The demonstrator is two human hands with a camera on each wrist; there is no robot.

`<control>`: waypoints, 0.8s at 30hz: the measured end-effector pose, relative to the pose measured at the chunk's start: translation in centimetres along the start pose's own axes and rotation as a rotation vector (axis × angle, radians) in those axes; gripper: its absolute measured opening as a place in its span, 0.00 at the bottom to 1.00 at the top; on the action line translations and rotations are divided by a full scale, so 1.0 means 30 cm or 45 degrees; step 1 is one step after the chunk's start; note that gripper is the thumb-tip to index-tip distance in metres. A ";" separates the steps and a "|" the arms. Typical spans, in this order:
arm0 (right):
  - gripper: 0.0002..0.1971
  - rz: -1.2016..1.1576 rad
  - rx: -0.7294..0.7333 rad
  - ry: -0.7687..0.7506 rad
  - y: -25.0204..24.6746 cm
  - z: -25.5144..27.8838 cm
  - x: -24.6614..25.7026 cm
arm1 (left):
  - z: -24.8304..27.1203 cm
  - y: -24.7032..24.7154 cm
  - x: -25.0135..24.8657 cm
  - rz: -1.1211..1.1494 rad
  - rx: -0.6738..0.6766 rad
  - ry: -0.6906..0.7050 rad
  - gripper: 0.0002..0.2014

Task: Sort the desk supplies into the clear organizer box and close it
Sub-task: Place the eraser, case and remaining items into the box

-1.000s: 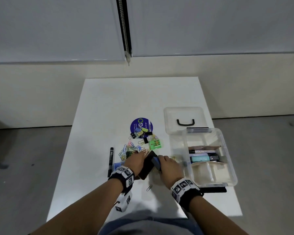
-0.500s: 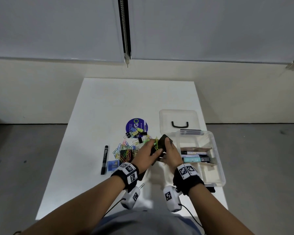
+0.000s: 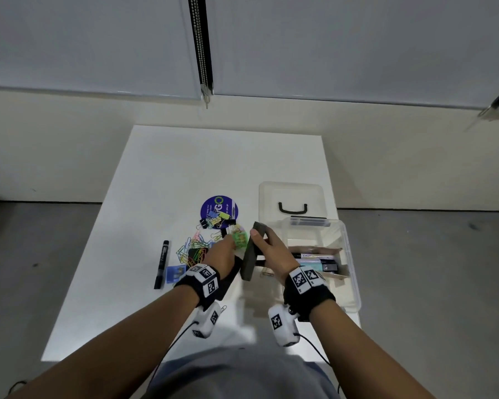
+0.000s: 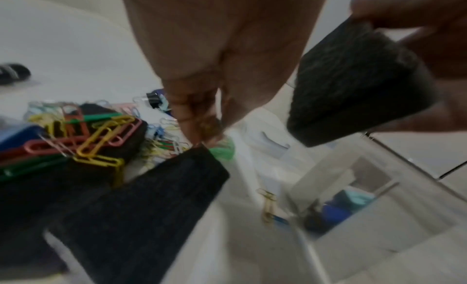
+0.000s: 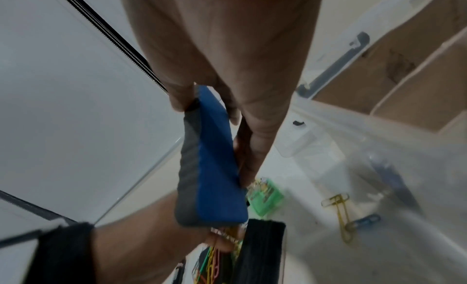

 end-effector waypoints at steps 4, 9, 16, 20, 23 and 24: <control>0.34 0.117 -0.036 -0.262 -0.119 0.039 0.118 | -0.029 0.020 0.018 -0.228 0.040 -0.028 0.19; 0.24 0.669 -0.441 -0.764 -0.344 0.080 0.293 | -0.015 0.045 -0.219 0.269 0.216 0.183 0.17; 0.16 1.850 -0.002 -0.667 -0.428 -0.045 0.209 | -0.036 0.136 -0.372 0.337 0.317 0.107 0.15; 0.13 2.230 0.309 -0.365 -0.423 -0.092 0.130 | -0.027 0.143 -0.375 0.585 0.294 -0.017 0.12; 0.12 2.184 0.334 -0.172 -0.407 -0.140 0.145 | -0.019 0.143 -0.382 0.640 0.270 -0.052 0.11; 0.12 2.157 0.334 -0.142 -0.390 -0.150 0.156 | -0.019 0.144 -0.381 0.651 0.264 -0.060 0.11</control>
Point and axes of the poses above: each hand's wrist, its own z-axis away from the middle knuckle, its own y-axis out of the palm, x = y × z, the point moved 3 cm from there along -z, towards the middle knuckle, and after that the axes turned 6 degrees about -z, right-handed, at the moved point
